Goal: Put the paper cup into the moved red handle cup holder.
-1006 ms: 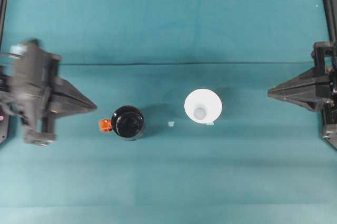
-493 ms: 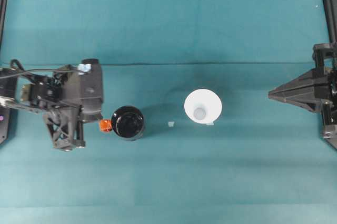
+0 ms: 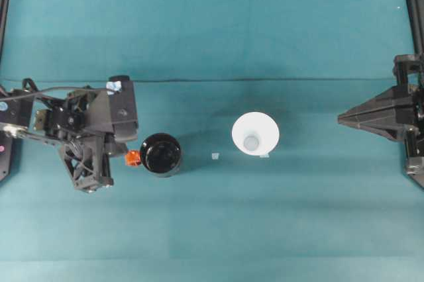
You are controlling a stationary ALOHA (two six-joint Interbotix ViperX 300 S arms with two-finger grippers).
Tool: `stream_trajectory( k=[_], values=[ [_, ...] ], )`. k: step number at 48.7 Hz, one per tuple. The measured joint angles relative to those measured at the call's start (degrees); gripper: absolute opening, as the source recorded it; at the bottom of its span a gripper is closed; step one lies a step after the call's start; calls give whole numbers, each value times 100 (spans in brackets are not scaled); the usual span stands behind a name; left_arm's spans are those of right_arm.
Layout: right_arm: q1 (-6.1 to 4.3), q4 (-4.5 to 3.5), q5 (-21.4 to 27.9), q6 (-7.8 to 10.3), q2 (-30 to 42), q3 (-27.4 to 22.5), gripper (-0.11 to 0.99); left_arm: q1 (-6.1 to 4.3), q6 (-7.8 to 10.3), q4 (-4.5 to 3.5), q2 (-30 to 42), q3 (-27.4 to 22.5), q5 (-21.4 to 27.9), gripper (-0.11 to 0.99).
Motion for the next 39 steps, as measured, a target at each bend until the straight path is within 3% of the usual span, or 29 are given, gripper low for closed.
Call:
stream_trajectory(
  k=[5,16,19,39],
  values=[
    [-9,9,0,0,0,0,-9,-44,0,0,105,0,0,21],
    [-18,0,53,97,-9,0,-9,-53,9,0,352,-9,26,87],
    [-18,9,123,132,0,0,-9,-44,9,0,439,-18,35,97],
    [-18,9,308,185,-18,0,-9,-53,9,0,976,-79,-53,98]
  ],
)
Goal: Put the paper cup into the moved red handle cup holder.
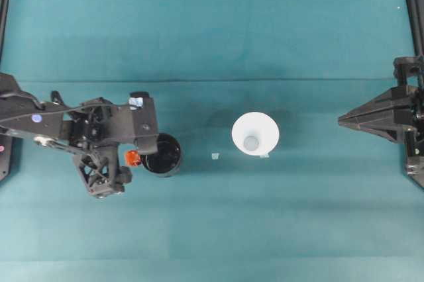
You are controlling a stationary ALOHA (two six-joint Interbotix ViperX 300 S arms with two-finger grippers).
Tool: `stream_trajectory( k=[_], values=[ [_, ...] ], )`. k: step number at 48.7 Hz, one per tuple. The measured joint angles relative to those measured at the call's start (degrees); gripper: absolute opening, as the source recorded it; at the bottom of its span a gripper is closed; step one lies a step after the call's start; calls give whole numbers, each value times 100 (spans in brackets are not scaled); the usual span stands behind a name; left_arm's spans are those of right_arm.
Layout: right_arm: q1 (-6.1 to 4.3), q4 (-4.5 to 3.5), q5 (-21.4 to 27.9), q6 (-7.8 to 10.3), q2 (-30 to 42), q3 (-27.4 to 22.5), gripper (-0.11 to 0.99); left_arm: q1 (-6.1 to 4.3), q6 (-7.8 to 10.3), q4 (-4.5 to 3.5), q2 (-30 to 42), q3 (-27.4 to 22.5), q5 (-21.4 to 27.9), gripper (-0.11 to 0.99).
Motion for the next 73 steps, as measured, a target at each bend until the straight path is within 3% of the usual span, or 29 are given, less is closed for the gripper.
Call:
stream_trajectory(
  k=[14,35,44,54,73],
  values=[
    [0,-9,0,-9,0,0,-9,9,9,26,185,-9,-413,98],
    [0,-9,9,0,0,18,-9,79,26,26,237,62,-527,93],
    [0,-9,9,0,0,18,-9,123,44,26,316,88,-703,76],
    [0,-9,9,0,-9,26,-9,123,70,35,325,132,-729,28],
    [0,-9,70,0,-35,18,-9,114,88,35,334,105,-721,27]
  ],
)
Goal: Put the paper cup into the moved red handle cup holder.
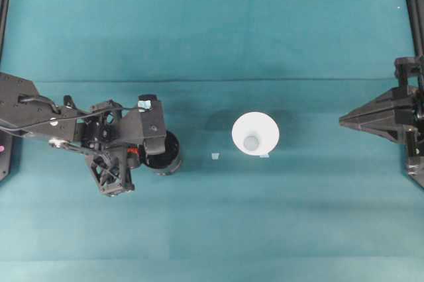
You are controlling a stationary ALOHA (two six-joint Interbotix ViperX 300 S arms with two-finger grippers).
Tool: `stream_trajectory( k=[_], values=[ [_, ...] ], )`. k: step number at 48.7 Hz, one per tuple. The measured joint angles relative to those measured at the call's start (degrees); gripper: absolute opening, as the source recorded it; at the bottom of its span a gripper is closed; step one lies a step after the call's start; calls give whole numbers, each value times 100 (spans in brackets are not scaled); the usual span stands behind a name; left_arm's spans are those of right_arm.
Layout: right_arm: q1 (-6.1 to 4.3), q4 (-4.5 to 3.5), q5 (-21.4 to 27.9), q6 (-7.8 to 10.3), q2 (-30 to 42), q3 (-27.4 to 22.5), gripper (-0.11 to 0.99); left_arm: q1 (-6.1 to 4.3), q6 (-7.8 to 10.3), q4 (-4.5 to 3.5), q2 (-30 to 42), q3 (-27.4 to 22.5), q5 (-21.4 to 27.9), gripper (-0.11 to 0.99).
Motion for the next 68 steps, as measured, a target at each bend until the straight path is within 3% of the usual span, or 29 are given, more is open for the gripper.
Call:
stream_trajectory(
  k=[11,17,28,33,44,61,68],
  values=[
    [0,9,26,0,0,0,-9,0,-9,0,-176,-308,290,27],
    [0,9,26,0,0,0,-9,-9,105,9,-272,-580,545,27],
    [0,9,26,0,0,0,-9,-70,729,18,-53,-1239,712,27],
    [0,9,26,0,-9,0,-9,-62,879,9,202,-1477,712,27],
    [0,9,26,0,-35,9,-9,26,905,18,642,-1749,642,27],
    [0,9,26,0,-35,9,-9,62,914,26,1011,-1740,316,27],
    [0,0,26,0,-44,9,-9,141,914,35,1028,-1731,193,27]
  ],
)
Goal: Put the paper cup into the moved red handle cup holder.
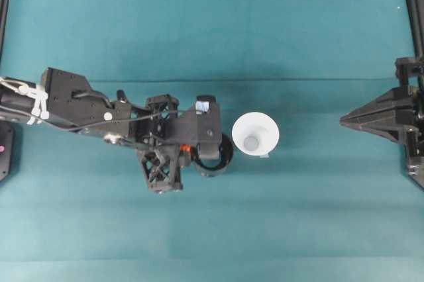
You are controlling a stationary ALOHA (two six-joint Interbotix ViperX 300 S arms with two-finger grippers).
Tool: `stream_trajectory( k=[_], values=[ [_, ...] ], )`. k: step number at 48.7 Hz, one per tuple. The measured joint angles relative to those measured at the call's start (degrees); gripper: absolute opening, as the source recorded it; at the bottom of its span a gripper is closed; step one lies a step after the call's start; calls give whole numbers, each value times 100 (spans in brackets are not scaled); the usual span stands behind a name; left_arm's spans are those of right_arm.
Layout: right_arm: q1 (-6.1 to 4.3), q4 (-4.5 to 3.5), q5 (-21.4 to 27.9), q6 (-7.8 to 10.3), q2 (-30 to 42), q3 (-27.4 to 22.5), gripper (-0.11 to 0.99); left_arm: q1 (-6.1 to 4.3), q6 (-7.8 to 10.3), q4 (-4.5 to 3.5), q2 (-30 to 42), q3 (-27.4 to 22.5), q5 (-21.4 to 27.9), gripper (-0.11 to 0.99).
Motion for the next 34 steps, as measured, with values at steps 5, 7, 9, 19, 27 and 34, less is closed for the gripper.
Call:
stream_trajectory(
  k=[5,7,9,19,27,34],
  values=[
    [0,9,0,0,0,0,-9,62,0,0,0,9,-44,27],
    [0,9,0,0,0,-9,-9,70,0,0,0,18,-53,27],
    [0,9,0,0,0,0,-9,79,9,0,0,35,-62,27],
    [0,9,0,0,0,0,-9,79,9,0,0,123,-97,27],
    [0,9,0,0,0,-9,-9,79,9,0,0,167,-176,27],
    [0,9,0,0,0,0,-9,79,9,0,44,255,-404,27]
  ],
)
